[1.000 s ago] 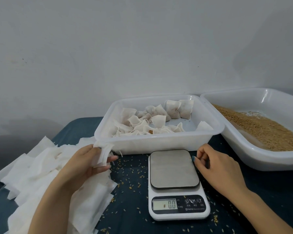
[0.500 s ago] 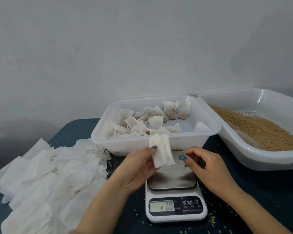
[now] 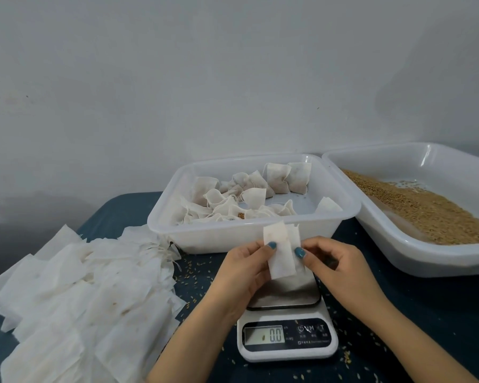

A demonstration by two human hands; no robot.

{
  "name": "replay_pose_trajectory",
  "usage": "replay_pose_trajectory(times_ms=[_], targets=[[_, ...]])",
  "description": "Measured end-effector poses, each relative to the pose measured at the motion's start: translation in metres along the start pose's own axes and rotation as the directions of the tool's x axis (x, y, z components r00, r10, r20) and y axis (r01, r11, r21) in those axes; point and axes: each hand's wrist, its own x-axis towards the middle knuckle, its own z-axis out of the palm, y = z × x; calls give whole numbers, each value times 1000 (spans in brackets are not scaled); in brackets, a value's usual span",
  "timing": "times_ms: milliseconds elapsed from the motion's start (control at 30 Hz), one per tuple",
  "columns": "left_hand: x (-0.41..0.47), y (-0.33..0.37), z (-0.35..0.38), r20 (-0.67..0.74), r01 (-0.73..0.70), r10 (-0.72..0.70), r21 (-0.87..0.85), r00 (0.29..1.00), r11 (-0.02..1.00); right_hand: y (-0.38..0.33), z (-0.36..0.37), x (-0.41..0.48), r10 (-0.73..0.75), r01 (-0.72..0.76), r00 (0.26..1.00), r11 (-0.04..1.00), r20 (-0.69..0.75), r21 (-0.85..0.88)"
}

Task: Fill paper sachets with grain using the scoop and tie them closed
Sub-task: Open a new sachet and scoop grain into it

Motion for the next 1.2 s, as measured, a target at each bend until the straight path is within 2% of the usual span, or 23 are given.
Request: replay_pose_trajectory(times_ms=[100, 167, 267, 333, 467, 633, 767, 867, 1033, 1100, 1200], targets=[[-4, 0, 4, -22, -50, 51, 68, 998, 996, -1, -1, 0, 19, -19, 1000, 1000, -9, 19], [-6, -2, 5, -54, -78, 90, 199, 994, 977, -2, -1, 1, 26, -26, 1000, 999, 0, 42], [-11, -3, 3, -29, -151, 181, 432, 983, 889, -3, 0, 1, 35, -37, 999, 996, 22, 85], [-11, -5, 1, -43, -210, 266, 498, 963, 841, -3, 2, 1, 38, -40, 999, 995, 28, 96], [-7, -7, -6, -123, -260, 378, 532, 918, 806, -2, 0, 2, 70, -74, 997, 991, 35, 115], [-5, -6, -13, -128, -258, 398, 577, 908, 775, -8, 0, 3, 129, -140, 990, 964, 64, 226], [-8, -3, -13, -101, -283, 415, 586, 904, 759, -8, -2, 3, 154, -164, 986, 961, 63, 223], [-12, -1, -11, 44, -383, 513, 720, 857, 578, -7, -2, 3, 181, -189, 982, 955, 54, 229], [-15, -2, -8, 245, -426, 498, 856, 832, 292, -6, -1, 5, 203, -206, 978, 948, 36, 242], [-16, -5, -7, 247, -418, 499, 869, 831, 265, -7, -1, 4, 201, -208, 978, 940, 55, 271], [-16, -7, -5, 189, -404, 550, 865, 813, 299, -12, -2, 2, 184, -211, 976, 929, 115, 304]])
